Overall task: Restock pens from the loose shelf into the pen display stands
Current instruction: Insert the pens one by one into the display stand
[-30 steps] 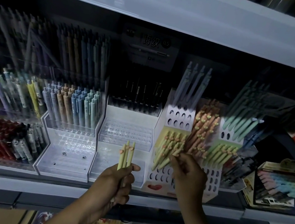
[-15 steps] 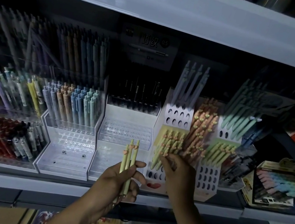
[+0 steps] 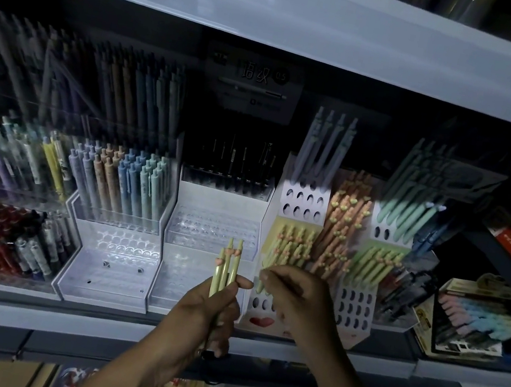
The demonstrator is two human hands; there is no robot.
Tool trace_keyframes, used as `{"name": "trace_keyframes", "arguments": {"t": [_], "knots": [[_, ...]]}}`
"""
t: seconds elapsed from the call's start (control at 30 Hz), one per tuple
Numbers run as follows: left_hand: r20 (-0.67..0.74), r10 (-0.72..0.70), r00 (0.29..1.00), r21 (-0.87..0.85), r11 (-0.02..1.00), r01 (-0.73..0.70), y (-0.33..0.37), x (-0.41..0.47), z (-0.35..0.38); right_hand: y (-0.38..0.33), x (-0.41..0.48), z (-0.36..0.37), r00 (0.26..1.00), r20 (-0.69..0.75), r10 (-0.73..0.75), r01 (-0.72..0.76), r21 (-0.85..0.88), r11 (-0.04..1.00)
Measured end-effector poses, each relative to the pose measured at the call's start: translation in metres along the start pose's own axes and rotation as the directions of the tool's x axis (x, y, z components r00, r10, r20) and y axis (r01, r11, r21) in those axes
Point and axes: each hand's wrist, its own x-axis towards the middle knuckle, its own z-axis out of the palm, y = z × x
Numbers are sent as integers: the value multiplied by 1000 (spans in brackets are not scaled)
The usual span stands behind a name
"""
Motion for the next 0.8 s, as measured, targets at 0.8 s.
{"name": "trace_keyframes", "arguments": {"t": [0.8], "knots": [[-135,-48,990,139,988,67,-4,-2,-11,16,5,-22,939,-342,19,95,314,945]]}}
